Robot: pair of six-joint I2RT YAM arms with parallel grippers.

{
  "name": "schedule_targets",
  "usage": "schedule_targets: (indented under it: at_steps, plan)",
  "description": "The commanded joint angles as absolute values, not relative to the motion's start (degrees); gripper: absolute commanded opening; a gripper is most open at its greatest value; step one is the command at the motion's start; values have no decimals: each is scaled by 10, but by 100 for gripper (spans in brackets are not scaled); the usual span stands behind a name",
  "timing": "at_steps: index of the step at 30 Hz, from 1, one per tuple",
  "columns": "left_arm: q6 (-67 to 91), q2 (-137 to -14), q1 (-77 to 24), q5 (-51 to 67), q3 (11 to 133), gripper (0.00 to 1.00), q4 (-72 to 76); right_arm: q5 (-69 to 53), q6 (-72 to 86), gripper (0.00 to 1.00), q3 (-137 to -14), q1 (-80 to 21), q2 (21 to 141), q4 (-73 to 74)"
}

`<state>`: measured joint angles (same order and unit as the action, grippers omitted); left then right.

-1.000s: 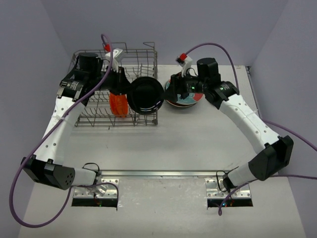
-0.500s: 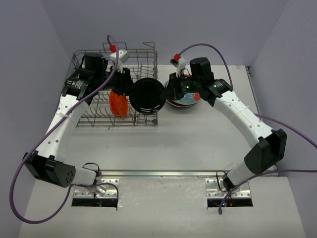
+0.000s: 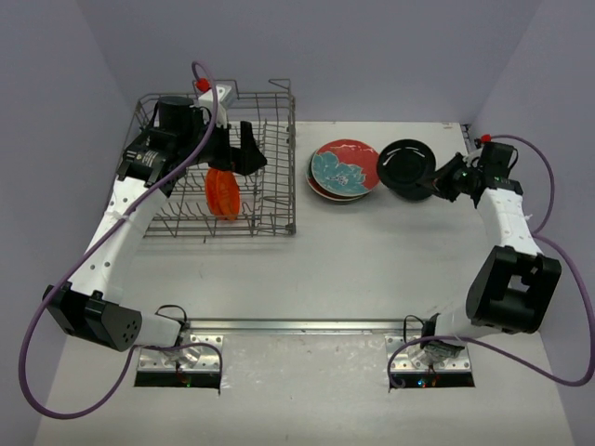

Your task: Unload the plates from the dish rack

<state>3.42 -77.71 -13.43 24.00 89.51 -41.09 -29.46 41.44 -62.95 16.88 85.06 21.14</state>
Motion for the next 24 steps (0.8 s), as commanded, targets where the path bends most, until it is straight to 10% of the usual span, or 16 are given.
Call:
schedule_targets:
  at_steps: [1, 21, 24]
  plan:
    - [53, -773, -138, 204, 892, 100, -361, -242, 489, 0, -648, 192, 893, 172]
    - [35, -787, -137, 157, 882, 100, -374, -229, 651, 1, -682, 234, 1130, -12]
    - [34, -787, -137, 152, 880, 100, -373, -251, 648, 19, -695, 233, 1159, -18]
